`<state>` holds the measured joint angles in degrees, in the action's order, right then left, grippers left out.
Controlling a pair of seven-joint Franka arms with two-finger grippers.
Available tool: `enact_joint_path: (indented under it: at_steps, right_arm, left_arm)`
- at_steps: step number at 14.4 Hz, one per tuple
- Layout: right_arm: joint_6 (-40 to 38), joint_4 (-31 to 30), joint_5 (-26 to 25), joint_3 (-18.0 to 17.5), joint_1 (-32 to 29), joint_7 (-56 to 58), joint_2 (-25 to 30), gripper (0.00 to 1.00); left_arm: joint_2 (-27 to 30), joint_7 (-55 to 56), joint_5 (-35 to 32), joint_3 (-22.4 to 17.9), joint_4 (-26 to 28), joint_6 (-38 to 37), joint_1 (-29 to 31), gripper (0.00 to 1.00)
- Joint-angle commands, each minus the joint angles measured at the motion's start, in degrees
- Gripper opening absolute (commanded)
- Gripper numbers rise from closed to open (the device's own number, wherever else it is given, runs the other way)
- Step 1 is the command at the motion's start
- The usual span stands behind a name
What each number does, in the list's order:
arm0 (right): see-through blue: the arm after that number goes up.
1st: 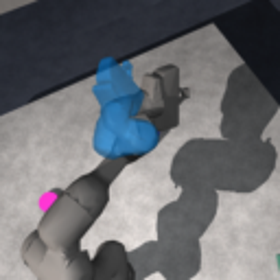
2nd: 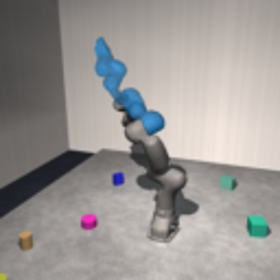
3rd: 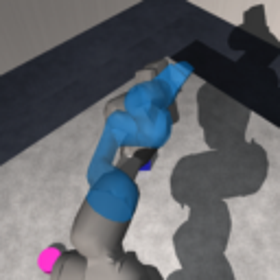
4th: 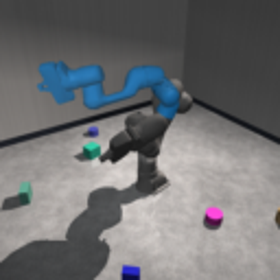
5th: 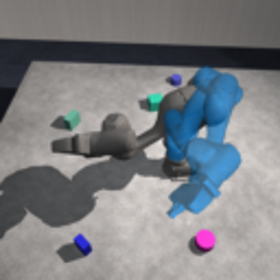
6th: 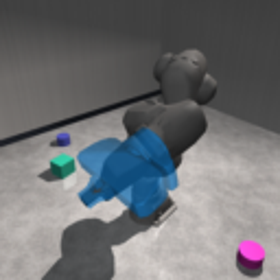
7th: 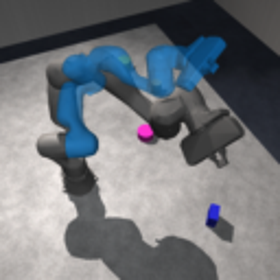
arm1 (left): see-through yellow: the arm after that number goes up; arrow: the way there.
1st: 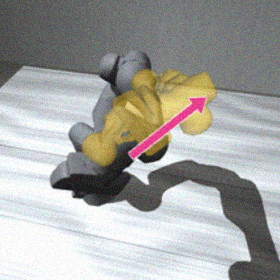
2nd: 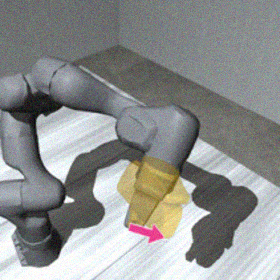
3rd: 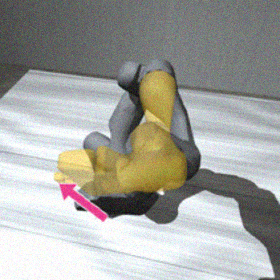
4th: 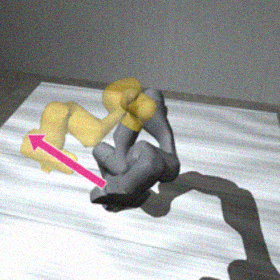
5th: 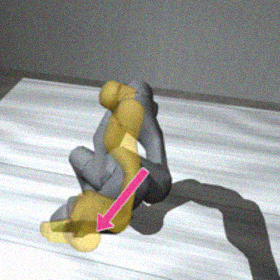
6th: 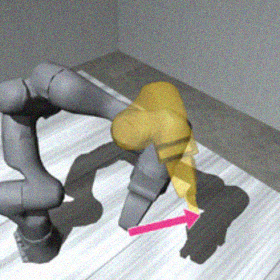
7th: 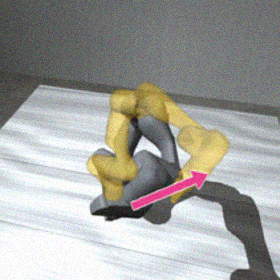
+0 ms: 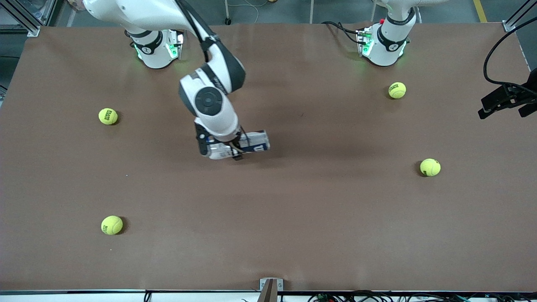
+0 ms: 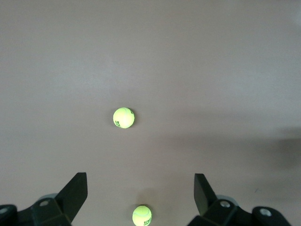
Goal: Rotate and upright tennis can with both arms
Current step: 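Carry the can with the right gripper toward the table's middle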
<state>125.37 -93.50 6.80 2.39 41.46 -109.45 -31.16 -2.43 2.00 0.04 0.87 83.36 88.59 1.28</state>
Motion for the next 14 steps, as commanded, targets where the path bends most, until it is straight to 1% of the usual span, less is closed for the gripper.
enact_joint_path:
  at_steps: [1, 2, 4, 6, 7, 10, 14]
  right_arm:
    - [-0.74, 10.34, -0.99, 1.21, 4.67, -3.56, -7.76, 0.62]
    - [-0.65, 12.96, -3.00, 1.21, 5.64, -6.71, -9.77, 0.62]
    - [-1.18, 21.12, -7.40, 1.12, 7.40, -14.18, -15.65, 0.62]
    - [-1.09, 28.07, -8.47, 1.65, 9.77, -18.23, -21.46, 0.62]
    - [-1.44, 31.67, -9.60, 3.65, 11.61, -20.78, -24.18, 0.62]
    - [-1.18, 35.30, -10.05, 7.27, 15.57, -25.62, -28.68, 0.62]
    - [-0.48, 36.63, -10.14, 8.15, 17.25, -28.80, -30.80, 0.62]
  left_arm:
    - [0.32, -1.12, 0.14, 0.01, -0.39, -0.52, 0.22, 1.00]
    - [0.32, -1.12, 0.14, 0.01, -0.39, -0.52, 0.22, 1.00]
    - [0.32, -1.12, 0.14, 0.01, -0.39, -0.52, 0.22, 1.00]
    - [0.32, -1.12, 0.14, 0.01, -0.39, -0.52, 0.22, 1.00]
    - [0.32, -1.12, 0.22, 0.01, -0.39, -0.52, 0.22, 1.00]
    - [0.32, -1.12, 0.22, 0.01, -0.30, -0.52, 0.13, 1.00]
    - [0.23, -0.34, 0.49, 0.10, -0.04, -0.96, 0.04, 1.00]
